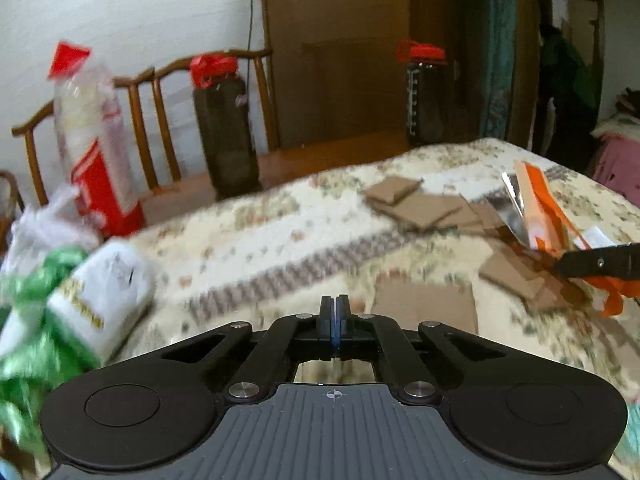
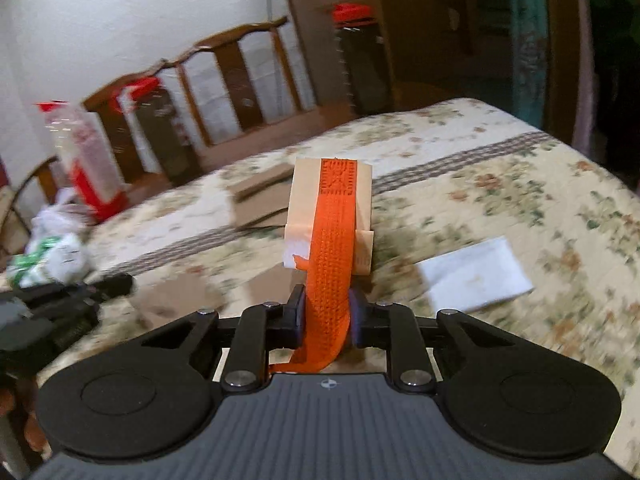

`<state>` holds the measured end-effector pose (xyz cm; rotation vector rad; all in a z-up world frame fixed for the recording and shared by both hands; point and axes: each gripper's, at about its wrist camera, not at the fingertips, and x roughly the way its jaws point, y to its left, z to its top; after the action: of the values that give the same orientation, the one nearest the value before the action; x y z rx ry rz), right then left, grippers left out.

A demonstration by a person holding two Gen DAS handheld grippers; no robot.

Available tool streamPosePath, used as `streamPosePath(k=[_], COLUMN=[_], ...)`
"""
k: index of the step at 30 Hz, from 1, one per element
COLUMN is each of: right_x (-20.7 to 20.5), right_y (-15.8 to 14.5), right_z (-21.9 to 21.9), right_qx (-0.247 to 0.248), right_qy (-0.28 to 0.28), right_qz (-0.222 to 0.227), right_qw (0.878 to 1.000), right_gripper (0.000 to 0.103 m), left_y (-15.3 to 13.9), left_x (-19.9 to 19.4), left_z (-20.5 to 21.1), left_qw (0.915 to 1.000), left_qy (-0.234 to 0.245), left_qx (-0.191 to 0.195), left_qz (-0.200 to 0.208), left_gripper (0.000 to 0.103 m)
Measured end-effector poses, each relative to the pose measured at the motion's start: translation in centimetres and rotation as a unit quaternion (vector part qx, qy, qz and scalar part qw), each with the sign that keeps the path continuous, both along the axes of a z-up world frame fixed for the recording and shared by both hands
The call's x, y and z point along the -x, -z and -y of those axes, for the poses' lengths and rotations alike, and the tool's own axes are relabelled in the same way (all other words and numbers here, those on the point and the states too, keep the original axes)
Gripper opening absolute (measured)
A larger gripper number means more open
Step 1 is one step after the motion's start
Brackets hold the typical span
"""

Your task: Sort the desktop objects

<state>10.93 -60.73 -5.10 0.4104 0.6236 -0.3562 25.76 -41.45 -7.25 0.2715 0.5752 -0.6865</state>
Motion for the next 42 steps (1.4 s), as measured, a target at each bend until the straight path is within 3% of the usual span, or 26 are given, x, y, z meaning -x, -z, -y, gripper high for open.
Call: streamPosePath(k=[3, 4, 5, 6, 8, 10, 16, 18, 20, 23, 24, 25, 28, 30, 35, 36, 37, 39, 40, 42], right_x=[0.8, 1.2, 1.4, 1.6, 2.0, 2.0, 1.5, 1.4, 1.4, 1.3, 1.3, 1.3, 1.5, 1.6, 1.9, 1.9, 2.0, 2.2, 2.3, 2.5], right_y=[-0.5, -0.5, -0.6, -0.7, -0.9, -1.0, -0.4, -0.1, 0.1, 0.3, 0.4, 0.4, 0.1, -0.1, -0.8, -1.0, -1.1, -1.4, -1.5, -1.7], right_z=[-1.5, -1.7, -1.8, -1.8, -1.9, -1.7, -0.9, -0.7, -0.5, -0.2, -0.2, -0.2, -0.3, -0.4, -1.5, -1.7, -1.8, -2.1, -2.2, -2.4], right_qx=[-0.005, -0.004, -0.004, -0.003, 0.0, 0.007, 0.003, -0.001, -0.003, -0.006, -0.007, -0.006, -0.001, -0.003, 0.008, 0.008, 0.009, 0.011, 0.013, 0.015], right_qy=[-0.011, -0.013, -0.014, -0.015, -0.014, -0.012, -0.003, -0.002, 0.002, 0.004, 0.004, 0.004, 0.003, 0.002, -0.006, -0.008, -0.01, -0.01, -0.01, -0.011], right_qz=[0.012, 0.015, 0.016, 0.017, 0.019, 0.016, 0.015, 0.014, 0.012, 0.012, 0.013, 0.013, 0.016, 0.019, 0.027, 0.028, 0.03, 0.032, 0.033, 0.033], right_qw=[1.0, 1.0, 1.0, 1.0, 1.0, 1.0, 1.0, 1.0, 1.0, 1.0, 1.0, 1.0, 1.0, 1.0, 1.0, 1.0, 0.999, 0.999, 0.999, 0.999], right_gripper=[0.024, 0.024, 0.024, 0.024, 0.024, 0.024, 0.024, 0.025, 0.025, 0.025, 0.025, 0.025, 0.027, 0.027, 0.027, 0.027, 0.027, 0.027, 0.027, 0.027], left_y=[0.8, 1.0, 1.0, 0.9, 0.6, 0.2, 1.4, 1.8, 1.9, 1.6, 1.7, 1.9, 1.6, 1.5, 0.8, 0.6, 0.4, 0.0, -0.2, -0.6], left_x=[-0.1, -0.3, -0.3, -0.3, -0.3, -0.2, 0.3, 0.1, -0.3, 0.0, 0.8, 1.6, 1.4, 1.2, 2.0, 2.0, 2.0, 2.1, 2.0, 2.1], left_z=[-1.0, -1.0, -1.1, -1.1, -0.8, -0.3, 4.3, 5.2, 5.8, 5.9, 6.2, 6.4, 5.5, 4.4, 2.3, 2.2, 2.2, 2.3, 2.4, 2.4], left_qw=[0.9995, 0.9993, 0.9989, 0.9987, 0.9982, 0.9978, 0.9994, 0.9989, 0.9989, 0.999, 0.9981, 0.9959, 0.9975, 0.9983, 0.9983, 0.9981, 0.9979, 0.9979, 0.9982, 0.9985], left_qy=[-0.005, -0.008, -0.011, -0.019, -0.027, -0.027, 0.002, 0.001, 0.005, 0.043, 0.039, 0.041, 0.033, 0.041, 0.041, 0.045, 0.046, 0.037, 0.038, 0.044], left_qx=[0.015, 0.017, 0.022, 0.027, 0.04, 0.054, -0.031, -0.034, -0.035, -0.009, -0.028, -0.046, -0.037, -0.023, -0.015, -0.018, -0.02, -0.022, -0.015, 0.006], left_qz=[-0.026, -0.034, -0.04, -0.039, -0.035, -0.03, 0.017, 0.032, 0.029, 0.007, 0.037, 0.067, 0.05, 0.033, 0.037, 0.038, 0.04, 0.047, 0.043, 0.031], left_gripper=[0.0, 0.009, 0.028, 0.057, 0.089, 0.094, 0.095, 0.099, 0.092, 0.041, 0.032, 0.029, 0.003, 0.0, 0.0, 0.018, 0.024, 0.061, 0.067, 0.092])
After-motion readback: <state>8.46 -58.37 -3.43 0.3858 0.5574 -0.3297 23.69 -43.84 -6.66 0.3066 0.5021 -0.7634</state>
